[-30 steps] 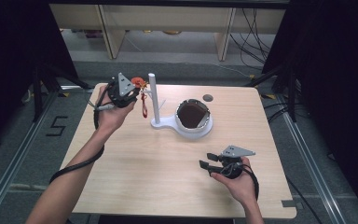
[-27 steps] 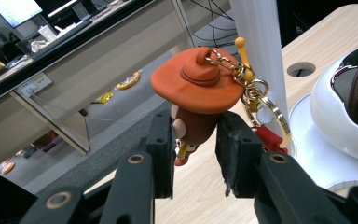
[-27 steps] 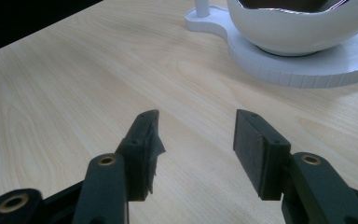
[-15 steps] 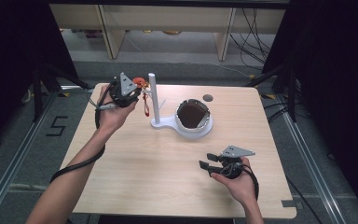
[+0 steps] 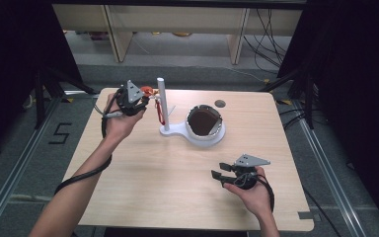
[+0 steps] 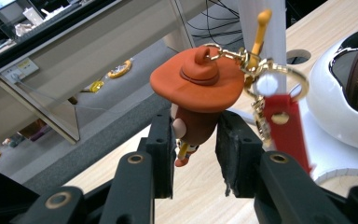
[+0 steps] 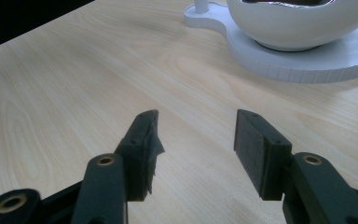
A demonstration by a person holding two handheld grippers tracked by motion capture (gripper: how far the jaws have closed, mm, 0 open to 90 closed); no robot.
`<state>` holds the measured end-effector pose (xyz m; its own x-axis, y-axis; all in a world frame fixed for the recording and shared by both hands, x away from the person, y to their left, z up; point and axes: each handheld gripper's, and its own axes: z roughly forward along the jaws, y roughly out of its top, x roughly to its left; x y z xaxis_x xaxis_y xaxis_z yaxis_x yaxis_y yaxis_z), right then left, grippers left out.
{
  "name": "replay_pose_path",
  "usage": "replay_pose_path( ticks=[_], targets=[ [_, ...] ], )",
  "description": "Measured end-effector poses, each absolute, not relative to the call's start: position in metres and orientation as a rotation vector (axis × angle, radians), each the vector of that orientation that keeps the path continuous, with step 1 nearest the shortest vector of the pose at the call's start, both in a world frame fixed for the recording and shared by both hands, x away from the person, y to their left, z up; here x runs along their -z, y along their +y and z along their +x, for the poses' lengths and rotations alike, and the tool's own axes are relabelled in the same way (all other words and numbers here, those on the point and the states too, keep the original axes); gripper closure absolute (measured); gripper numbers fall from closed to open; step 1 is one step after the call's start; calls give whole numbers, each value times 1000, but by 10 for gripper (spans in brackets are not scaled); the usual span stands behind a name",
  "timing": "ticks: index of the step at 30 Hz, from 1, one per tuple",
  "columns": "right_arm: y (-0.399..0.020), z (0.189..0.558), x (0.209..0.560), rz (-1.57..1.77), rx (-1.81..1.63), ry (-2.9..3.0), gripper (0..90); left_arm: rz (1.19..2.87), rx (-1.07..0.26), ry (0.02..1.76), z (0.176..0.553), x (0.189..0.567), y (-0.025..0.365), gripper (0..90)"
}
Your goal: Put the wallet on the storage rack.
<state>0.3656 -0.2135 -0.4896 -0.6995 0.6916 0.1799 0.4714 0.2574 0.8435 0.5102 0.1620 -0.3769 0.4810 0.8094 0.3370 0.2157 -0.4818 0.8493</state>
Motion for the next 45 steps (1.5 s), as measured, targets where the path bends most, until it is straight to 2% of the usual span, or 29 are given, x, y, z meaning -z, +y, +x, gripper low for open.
replay_pose_path(
  ticks=[11, 13, 26, 32, 45],
  targets=[
    [-212, 365, 491, 1100, -1414, 2298, 502, 2030, -886, 874, 507, 406, 167, 651],
    [-213, 365, 491, 1097, -1404, 2296, 502, 2034, -889, 863, 504, 409, 169, 600],
    [-211, 363, 491, 1136, -1416, 2302, 500, 1975, -852, 868, 476, 416, 187, 477],
    [-213, 365, 492, 1109, -1413, 2304, 497, 1912, -800, 884, 462, 424, 198, 378],
    [-213, 366, 493, 1113, -1416, 2301, 492, 1897, -771, 918, 420, 463, 223, 362]
  ],
)
